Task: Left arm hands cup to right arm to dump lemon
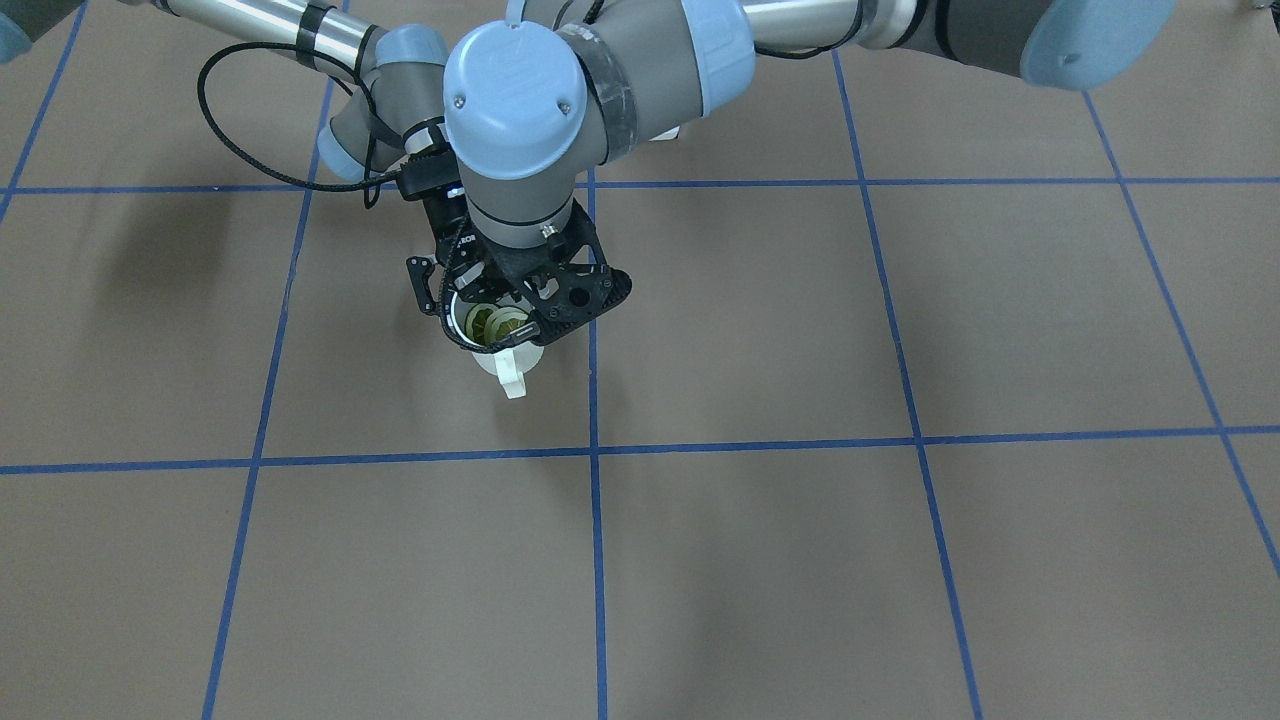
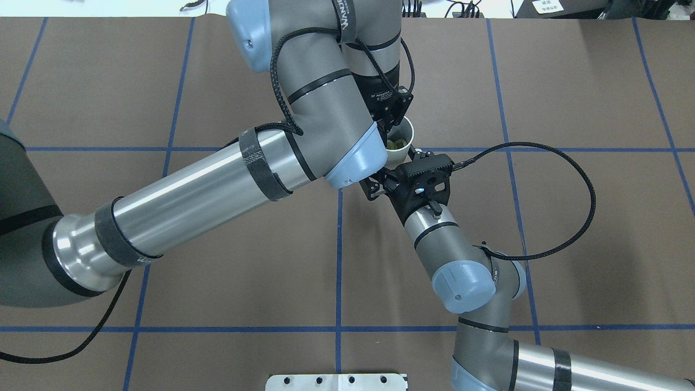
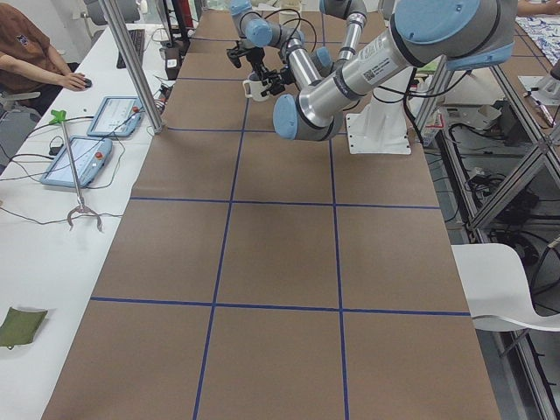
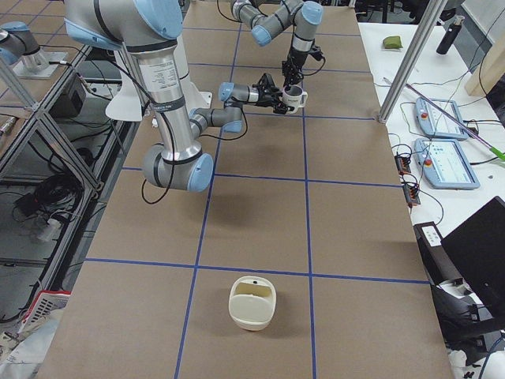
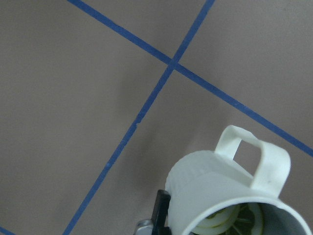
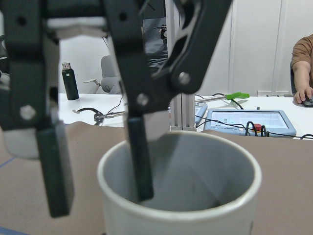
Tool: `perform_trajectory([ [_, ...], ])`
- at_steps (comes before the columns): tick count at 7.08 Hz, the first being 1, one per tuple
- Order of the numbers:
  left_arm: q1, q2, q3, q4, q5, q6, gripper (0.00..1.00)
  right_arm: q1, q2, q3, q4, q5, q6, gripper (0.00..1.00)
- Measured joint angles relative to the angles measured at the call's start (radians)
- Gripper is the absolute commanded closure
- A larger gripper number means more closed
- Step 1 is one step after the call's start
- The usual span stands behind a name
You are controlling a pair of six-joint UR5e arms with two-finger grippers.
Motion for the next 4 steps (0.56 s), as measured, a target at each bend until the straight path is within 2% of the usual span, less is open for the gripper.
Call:
perform_trajectory([
  [2,-0.017,0.000,-0.035,0.000,0.001,0.000,0.00,-0.001,-0.004,-0.003,0.002,-0.001,-0.001,0.78],
  [4,-0.066,0.001,-0.114,0.002,-0.002,-0.001,0.00,0.006,-0.018,0.013,0.010,0.002,-0.002,0.78],
])
